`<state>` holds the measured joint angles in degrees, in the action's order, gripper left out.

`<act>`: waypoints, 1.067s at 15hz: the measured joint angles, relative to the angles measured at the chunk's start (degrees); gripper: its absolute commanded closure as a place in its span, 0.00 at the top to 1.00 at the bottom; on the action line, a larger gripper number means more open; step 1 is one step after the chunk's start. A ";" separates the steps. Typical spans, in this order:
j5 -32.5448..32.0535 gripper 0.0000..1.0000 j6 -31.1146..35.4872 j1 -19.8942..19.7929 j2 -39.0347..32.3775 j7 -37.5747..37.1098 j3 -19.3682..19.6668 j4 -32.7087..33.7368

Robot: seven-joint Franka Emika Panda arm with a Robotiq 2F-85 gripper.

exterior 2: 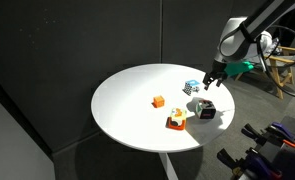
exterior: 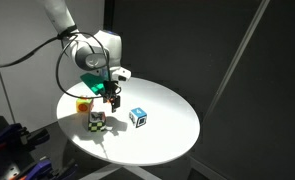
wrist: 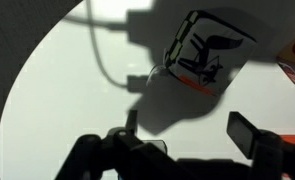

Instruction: Pick up the block with a letter on top and move it to the right

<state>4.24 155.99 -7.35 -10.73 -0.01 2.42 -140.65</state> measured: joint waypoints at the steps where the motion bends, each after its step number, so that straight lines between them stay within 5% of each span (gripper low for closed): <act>1: 0.00 1.00 -0.58 0.07 1.64 0.77 0.00 -0.90; 16: -4.91 1.00 -26.35 0.22 30.48 11.71 2.41 -13.28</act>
<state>-0.67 129.64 -7.13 19.75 11.70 4.83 -153.93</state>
